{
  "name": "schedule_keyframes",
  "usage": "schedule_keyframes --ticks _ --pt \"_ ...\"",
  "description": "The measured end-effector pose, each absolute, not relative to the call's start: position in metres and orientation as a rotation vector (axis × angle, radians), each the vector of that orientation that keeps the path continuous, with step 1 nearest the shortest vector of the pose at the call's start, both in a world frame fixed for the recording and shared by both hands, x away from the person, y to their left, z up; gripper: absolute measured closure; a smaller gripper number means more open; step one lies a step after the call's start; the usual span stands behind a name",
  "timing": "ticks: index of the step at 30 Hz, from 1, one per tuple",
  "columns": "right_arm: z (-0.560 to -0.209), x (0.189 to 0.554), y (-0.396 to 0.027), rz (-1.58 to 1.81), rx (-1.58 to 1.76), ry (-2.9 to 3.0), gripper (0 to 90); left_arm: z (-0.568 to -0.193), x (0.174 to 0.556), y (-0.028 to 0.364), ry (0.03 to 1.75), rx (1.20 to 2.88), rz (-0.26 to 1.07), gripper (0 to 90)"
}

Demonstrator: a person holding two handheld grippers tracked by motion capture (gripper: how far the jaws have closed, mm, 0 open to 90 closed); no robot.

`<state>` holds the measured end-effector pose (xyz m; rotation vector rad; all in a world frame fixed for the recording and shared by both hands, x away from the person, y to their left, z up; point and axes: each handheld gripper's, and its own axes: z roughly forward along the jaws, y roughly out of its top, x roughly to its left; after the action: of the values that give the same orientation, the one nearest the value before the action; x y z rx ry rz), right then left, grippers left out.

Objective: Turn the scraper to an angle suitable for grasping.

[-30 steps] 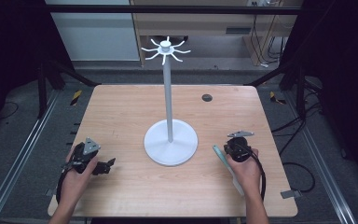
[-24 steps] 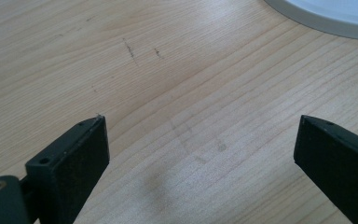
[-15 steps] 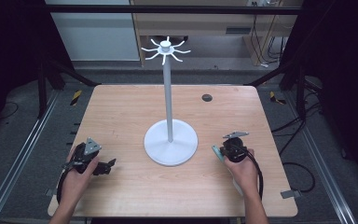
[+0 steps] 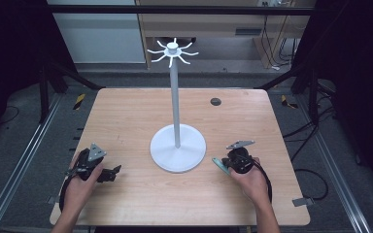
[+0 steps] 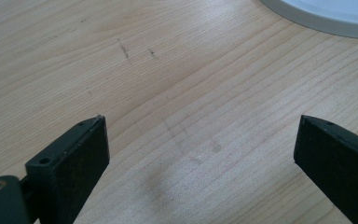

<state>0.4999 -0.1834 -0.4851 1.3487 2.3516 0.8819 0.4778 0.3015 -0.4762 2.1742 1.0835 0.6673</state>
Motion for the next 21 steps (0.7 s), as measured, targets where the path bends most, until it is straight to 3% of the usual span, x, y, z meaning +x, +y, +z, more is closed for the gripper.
schedule_keyframes --ticks 21 --pt "-0.458 0.497 -0.166 0.810 1.228 2.381 86.2 -0.477 0.476 0.301 1.083 2.193 0.669 3.0"
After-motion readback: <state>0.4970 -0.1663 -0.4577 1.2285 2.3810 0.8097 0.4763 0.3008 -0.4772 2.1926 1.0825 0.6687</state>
